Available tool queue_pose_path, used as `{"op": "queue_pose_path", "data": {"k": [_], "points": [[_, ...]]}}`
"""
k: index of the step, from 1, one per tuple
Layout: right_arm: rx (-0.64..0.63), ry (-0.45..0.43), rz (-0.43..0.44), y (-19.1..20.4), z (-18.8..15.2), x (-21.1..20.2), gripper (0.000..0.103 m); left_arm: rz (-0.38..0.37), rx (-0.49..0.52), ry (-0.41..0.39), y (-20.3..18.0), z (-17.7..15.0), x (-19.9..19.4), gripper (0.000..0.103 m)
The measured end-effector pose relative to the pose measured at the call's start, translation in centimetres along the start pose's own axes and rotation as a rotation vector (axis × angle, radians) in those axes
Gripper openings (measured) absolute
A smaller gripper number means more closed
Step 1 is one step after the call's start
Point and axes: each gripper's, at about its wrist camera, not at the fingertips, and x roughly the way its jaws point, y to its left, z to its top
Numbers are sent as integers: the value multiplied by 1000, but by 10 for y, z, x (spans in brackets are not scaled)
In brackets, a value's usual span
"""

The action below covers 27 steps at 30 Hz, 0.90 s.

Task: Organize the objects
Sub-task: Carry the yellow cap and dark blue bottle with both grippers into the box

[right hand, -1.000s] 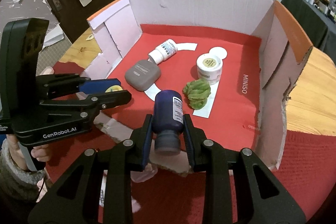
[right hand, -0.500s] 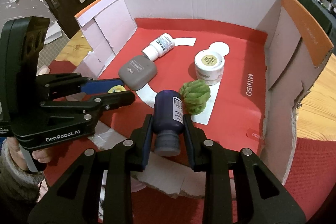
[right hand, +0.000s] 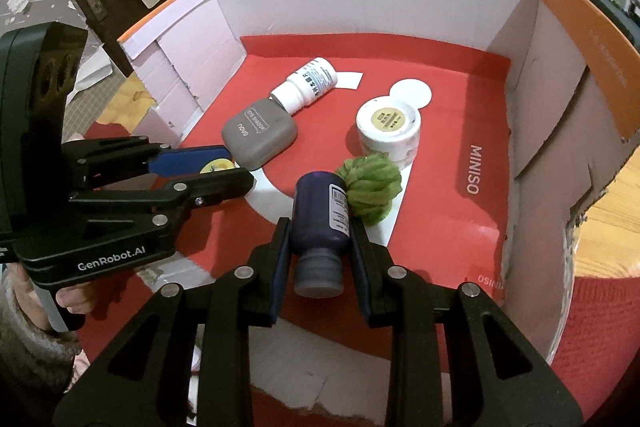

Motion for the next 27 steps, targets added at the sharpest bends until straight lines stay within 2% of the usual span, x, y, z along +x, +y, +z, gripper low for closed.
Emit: {"op": "queue_pose_path", "data": {"k": [13, 27], "points": [[14, -31, -83, -11, 10, 4, 27, 27, -10, -9, 4, 11, 9, 31], [25, -25, -73, -11, 11, 6, 27, 39, -11, -19, 2, 10, 9, 31]]}}
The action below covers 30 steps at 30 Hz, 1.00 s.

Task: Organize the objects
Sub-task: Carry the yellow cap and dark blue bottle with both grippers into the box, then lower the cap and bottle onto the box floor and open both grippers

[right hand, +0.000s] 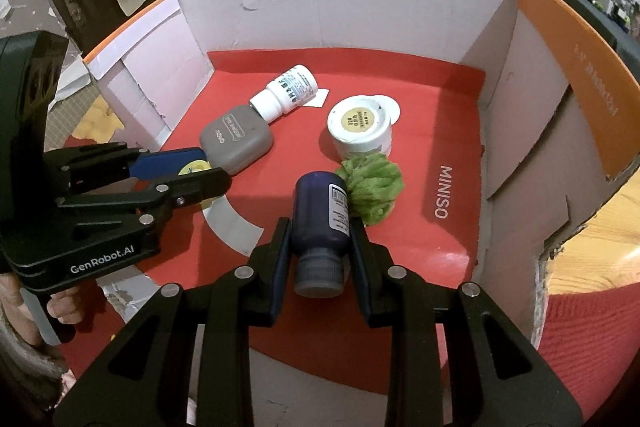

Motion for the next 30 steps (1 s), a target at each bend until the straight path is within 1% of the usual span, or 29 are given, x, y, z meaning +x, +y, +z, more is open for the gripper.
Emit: {"op": "queue_pose_path", "data": {"k": [20, 23, 25, 30], "points": [[5, 5, 22, 2, -2, 0, 27, 3, 1, 1, 2, 0, -1, 31], [5, 4, 26, 2, -3, -2, 27, -2, 1, 1, 1, -1, -1, 34], [4, 4, 30, 2, -3, -2, 27, -7, 1, 2, 1, -1, -2, 39], [3, 4, 31, 3, -4, -1, 27, -7, 2, 2, 1, -3, -3, 40]]}}
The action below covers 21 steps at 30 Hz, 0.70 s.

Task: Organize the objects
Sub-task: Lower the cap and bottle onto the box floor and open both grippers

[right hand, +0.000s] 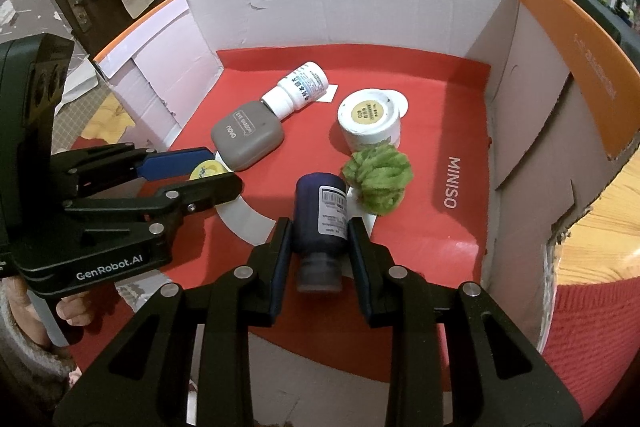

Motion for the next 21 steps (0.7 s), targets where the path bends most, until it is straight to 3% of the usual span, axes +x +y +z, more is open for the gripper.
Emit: {"op": "queue_pose_path", "data": {"k": [7, 8, 11, 21], "points": [[-12, -3, -7, 4, -2, -1, 29, -3, -9, -1, -1, -2, -4, 45], [-12, -4, -7, 4, -2, -2, 33, -4, -9, -1, -1, -3, -4, 45], [-12, -22, -10, 6, -3, -5, 62, -6, -9, -3, -3, -5, -6, 45], [-24, -32, -17, 13, -6, -12, 62, -6, -10, -19, -3, -9, -17, 45]]}}
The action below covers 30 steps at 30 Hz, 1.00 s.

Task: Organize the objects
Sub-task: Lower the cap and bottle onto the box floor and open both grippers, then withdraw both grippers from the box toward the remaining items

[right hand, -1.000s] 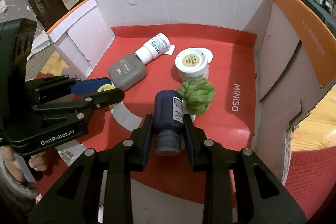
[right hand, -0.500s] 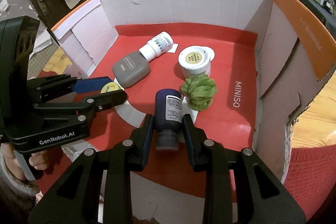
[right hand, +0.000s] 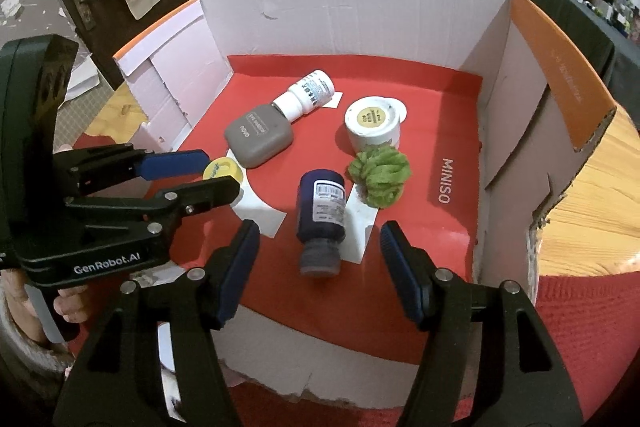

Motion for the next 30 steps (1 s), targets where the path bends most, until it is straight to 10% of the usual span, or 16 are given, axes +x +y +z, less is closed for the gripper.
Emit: {"op": "queue_pose_path", "data": {"k": [30], "points": [[-20, -89, -8, 15, -16, -43, 78, 59, 14, -105, -8, -13, -44, 83]]}}
